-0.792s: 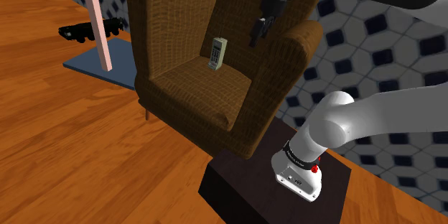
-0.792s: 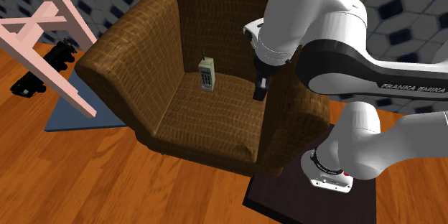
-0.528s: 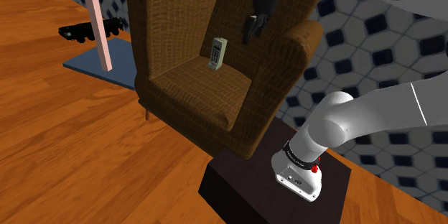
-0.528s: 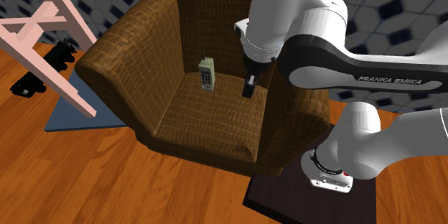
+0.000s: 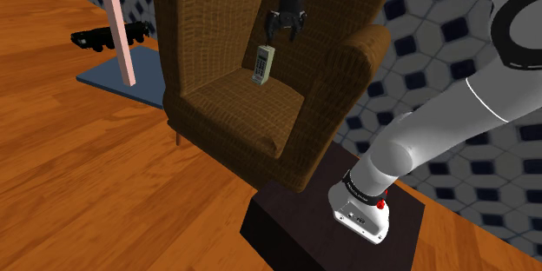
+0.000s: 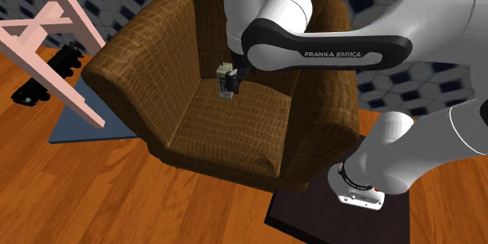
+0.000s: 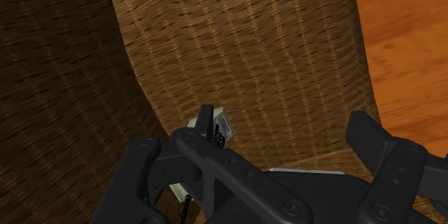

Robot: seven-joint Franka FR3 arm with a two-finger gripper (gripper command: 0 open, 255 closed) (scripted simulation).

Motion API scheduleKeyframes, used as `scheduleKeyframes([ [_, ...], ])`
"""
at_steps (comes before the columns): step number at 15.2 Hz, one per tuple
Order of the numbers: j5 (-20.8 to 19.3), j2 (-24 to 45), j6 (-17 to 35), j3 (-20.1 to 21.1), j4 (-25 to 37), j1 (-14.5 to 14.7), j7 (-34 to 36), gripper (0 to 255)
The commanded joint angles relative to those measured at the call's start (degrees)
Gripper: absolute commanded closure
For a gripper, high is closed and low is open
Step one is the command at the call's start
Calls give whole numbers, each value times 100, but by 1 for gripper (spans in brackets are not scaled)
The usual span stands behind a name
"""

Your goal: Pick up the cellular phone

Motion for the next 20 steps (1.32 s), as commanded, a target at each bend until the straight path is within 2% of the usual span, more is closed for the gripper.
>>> scheduleKeyframes([
  [1, 68, 464, 94, -31, 297, -106, 376, 0],
  [13, 672, 2978, 80, -519, 2494, -654, 2121, 0],
  [20, 687, 3067, 588, -516, 2073, -650, 2082, 0],
])
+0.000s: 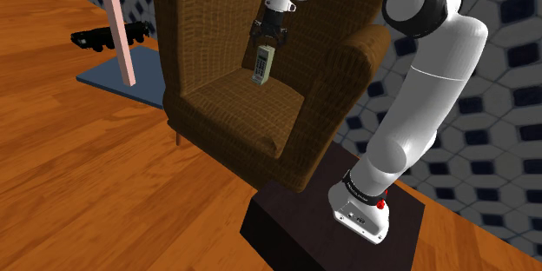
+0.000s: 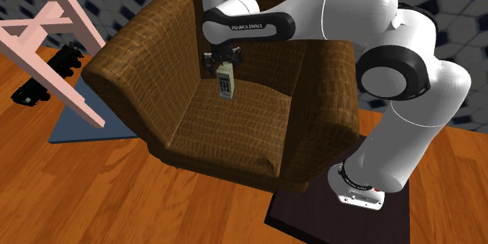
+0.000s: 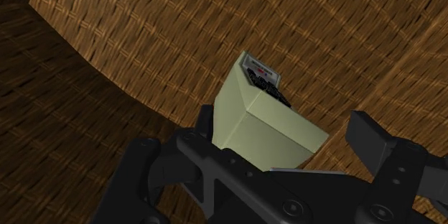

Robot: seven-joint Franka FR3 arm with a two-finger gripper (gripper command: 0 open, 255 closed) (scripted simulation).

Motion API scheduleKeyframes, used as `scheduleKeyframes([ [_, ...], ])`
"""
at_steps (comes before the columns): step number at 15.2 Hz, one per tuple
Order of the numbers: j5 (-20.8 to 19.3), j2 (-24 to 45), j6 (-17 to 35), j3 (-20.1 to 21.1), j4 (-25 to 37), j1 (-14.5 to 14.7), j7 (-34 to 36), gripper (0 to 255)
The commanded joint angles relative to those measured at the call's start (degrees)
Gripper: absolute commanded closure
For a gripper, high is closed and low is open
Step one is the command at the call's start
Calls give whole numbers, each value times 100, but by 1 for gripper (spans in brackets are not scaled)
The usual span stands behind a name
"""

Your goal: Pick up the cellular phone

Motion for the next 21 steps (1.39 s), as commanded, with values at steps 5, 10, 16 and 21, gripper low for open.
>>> scheduleKeyframes([
  [5, 5, 28, 121, 2, -91, 2, -5, 255],
  [10, 5, 24, 123, 2, -96, 3, -3, 255],
  [16, -2, -19, -95, 0, 79, -1, 10, 255],
  [21, -12, -74, -461, -3, 390, -3, 38, 255],
])
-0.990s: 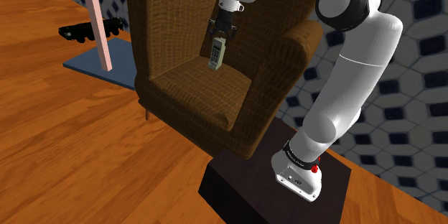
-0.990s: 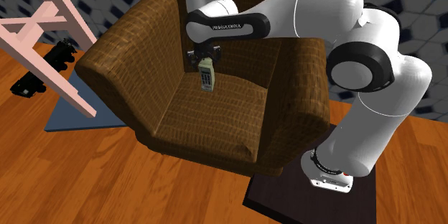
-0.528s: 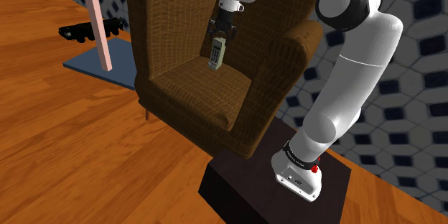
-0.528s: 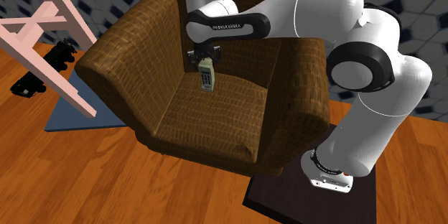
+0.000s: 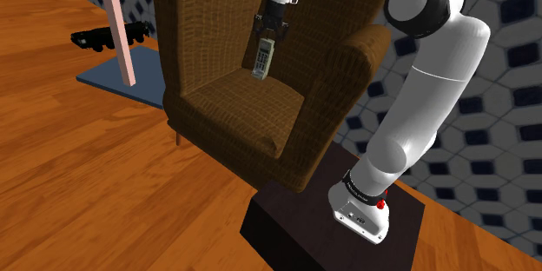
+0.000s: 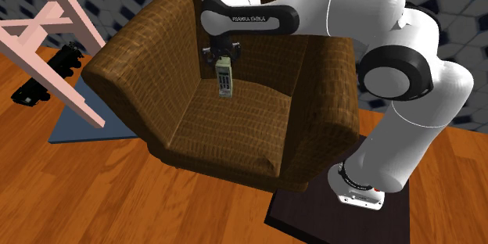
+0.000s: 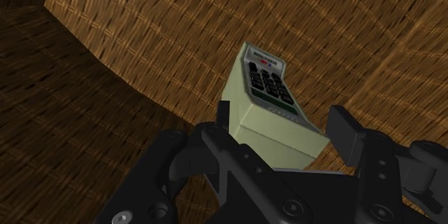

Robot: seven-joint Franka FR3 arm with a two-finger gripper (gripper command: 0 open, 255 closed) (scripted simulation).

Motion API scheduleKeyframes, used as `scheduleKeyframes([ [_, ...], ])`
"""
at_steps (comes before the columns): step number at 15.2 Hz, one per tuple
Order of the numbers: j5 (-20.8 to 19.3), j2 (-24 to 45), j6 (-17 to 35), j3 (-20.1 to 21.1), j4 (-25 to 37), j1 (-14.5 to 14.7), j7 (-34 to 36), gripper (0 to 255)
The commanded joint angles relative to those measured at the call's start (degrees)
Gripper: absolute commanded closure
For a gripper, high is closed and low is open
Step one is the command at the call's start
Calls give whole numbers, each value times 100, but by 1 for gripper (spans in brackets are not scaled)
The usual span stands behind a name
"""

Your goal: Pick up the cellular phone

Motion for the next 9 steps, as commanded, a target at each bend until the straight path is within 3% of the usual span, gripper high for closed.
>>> scheduleKeyframes([
  [1, -3, -7, -144, -4, 139, -6, 2, 255],
  [9, -11, -24, -610, -6, 590, -11, 35, 255],
])
